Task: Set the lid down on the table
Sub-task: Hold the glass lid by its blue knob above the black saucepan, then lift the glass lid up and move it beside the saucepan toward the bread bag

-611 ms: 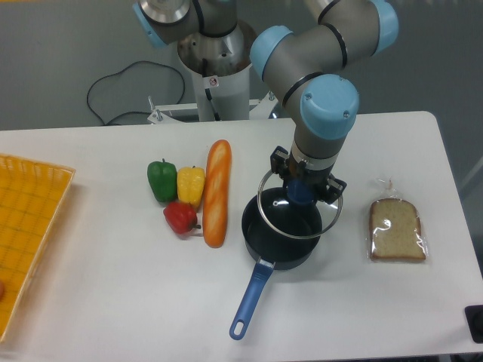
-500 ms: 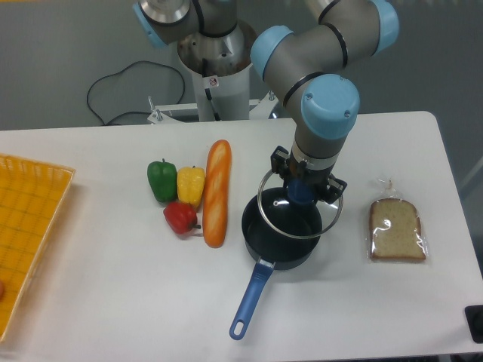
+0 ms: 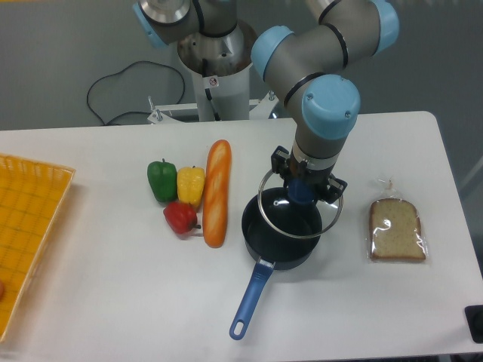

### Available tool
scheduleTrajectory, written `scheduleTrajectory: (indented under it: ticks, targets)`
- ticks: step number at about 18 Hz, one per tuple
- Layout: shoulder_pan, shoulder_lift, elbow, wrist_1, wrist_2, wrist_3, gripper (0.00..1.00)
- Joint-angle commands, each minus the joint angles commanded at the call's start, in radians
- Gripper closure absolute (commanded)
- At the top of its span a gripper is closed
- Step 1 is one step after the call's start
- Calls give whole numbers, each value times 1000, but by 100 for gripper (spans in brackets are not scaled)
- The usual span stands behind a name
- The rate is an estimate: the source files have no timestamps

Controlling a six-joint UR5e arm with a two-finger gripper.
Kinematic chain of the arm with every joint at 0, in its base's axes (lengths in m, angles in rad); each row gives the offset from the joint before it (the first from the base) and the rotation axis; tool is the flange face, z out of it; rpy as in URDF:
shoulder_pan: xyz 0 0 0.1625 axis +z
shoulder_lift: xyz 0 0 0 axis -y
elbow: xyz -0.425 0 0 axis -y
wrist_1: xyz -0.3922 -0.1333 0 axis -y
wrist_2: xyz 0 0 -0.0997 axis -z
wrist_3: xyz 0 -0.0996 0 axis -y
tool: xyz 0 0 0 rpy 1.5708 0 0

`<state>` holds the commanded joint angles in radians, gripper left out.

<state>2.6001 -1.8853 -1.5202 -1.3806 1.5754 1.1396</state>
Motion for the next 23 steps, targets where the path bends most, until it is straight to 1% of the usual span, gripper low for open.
scheduleTrajectory:
  ticks: [5, 10, 13, 16, 18, 23]
  targets:
    - [23, 2, -8, 2, -2, 15, 38]
    - [60, 3, -14, 0, 0, 94, 38]
    - [89, 20, -43, 3, 2, 133, 38]
    - [109, 28, -57, 3, 5, 167, 38]
    - [112, 32, -71, 6, 6, 167, 38]
    - [115, 32, -80, 12, 6, 169, 38]
